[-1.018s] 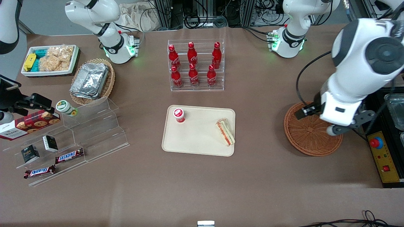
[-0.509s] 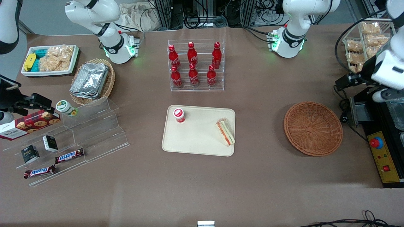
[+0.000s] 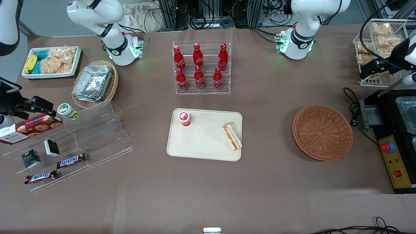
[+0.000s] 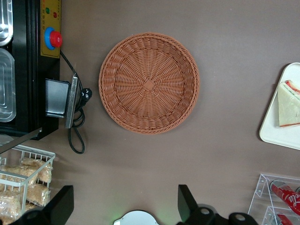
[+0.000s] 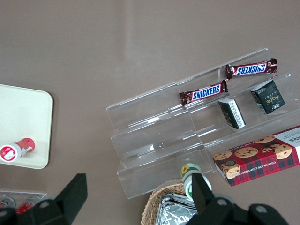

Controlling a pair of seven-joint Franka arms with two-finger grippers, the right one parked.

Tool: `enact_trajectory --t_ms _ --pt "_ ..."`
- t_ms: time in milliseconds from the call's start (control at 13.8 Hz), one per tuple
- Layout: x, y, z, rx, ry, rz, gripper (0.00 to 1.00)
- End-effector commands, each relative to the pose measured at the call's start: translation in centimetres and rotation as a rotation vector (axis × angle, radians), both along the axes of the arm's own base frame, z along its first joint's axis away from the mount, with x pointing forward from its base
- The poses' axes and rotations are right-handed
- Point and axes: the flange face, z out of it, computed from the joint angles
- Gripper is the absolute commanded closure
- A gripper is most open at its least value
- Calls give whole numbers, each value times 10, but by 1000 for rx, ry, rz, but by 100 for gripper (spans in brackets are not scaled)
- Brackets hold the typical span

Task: Place sandwich from basket to tray

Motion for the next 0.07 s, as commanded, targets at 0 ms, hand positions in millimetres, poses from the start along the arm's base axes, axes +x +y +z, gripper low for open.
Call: enact_trajectory --t_ms 0 --pt "12 -6 -2 6 0 -25 0"
